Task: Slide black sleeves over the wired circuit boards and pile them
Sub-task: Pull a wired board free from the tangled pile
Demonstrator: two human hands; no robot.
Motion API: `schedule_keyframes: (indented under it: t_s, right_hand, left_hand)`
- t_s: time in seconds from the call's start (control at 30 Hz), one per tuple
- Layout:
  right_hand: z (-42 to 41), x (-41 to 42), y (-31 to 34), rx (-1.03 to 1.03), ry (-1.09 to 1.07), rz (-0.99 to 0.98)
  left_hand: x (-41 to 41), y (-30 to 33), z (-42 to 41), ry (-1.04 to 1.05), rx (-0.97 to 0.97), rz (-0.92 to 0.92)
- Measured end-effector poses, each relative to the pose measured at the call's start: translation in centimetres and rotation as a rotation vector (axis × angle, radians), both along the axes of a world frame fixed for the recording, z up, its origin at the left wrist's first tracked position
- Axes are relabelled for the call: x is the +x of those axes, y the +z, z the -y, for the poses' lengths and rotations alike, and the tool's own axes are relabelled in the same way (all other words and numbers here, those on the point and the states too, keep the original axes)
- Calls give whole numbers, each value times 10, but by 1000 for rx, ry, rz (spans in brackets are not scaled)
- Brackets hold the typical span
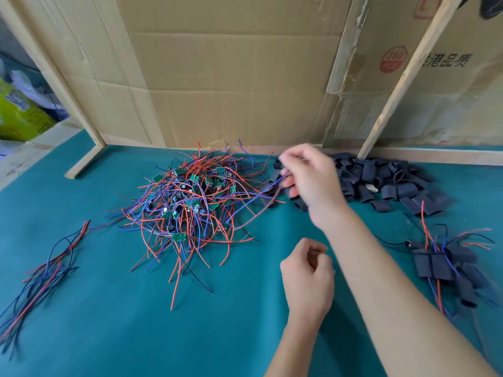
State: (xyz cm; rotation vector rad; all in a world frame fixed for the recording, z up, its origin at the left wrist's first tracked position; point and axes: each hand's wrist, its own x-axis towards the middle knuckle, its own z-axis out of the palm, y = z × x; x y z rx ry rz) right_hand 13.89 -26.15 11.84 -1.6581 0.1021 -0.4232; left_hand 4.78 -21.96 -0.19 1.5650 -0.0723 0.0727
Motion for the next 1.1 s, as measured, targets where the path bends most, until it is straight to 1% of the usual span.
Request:
schedule_keyframes:
  t_s: [0.07, 0.1, 0.13, 0.17, 0.23, 0.3, 0.37, 0.4, 0.43, 0.53, 0.63, 0.67, 0.73, 0.8, 0.87, 0.97, 1.1]
  right_hand:
    - [29, -20, 20, 132, 45, 38]
    - [43, -30, 27, 161, 94, 51]
    - [56, -41, 30, 145, 132, 50]
    - [65, -53, 29, 80, 149, 33]
    - [75, -76, 12, -143, 146, -63]
    - [75, -95, -15, -466, 181, -212]
    - [75, -106, -38, -780, 221, -297]
    - [75, -108, -45, -870, 229, -309]
    - [76, -108, -47, -914, 239, -313]
    - [78, -101, -39, -903, 335, -280]
    - [85, -87, -29, -748, 432, -326]
    - [87, -81, -28, -714, 406, -332]
    - [87, -64, -32, -698, 258, -257]
    - [81, -41, -40, -734, 91, -167]
    - [74, -16, -47, -852, 18, -160]
    - [70, 10, -58, -1051, 73, -267]
    - [70, 22, -70, -1158, 130, -300]
  left_hand:
    - [-1, 2, 0, 20, -42, -17]
    - [-1, 3, 1, 28, -68, -36]
    - [-1, 2, 1, 32, -98, -53]
    - [-1, 2, 1, 32, -128, -70]
    - [-1, 4, 0, 28, -201, -105]
    - [0, 5, -2, 7, -248, -125]
    - [1, 7, -3, -11, -255, -113]
    - [0, 7, -3, -17, -222, -93]
    - [-2, 7, -3, -16, -177, -58]
    - [-3, 6, -4, 18, -128, -13]
    - [-2, 5, -3, 30, -158, -41]
    - [-2, 5, -2, 43, -161, -48]
    - [-2, 3, 0, 85, -176, -62]
    - [-2, 2, 2, 135, -181, -75]
    - [-2, 2, 2, 180, -198, -83]
    - [-4, 0, 1, 231, -213, -93]
    - [-3, 1, 2, 237, -200, -92]
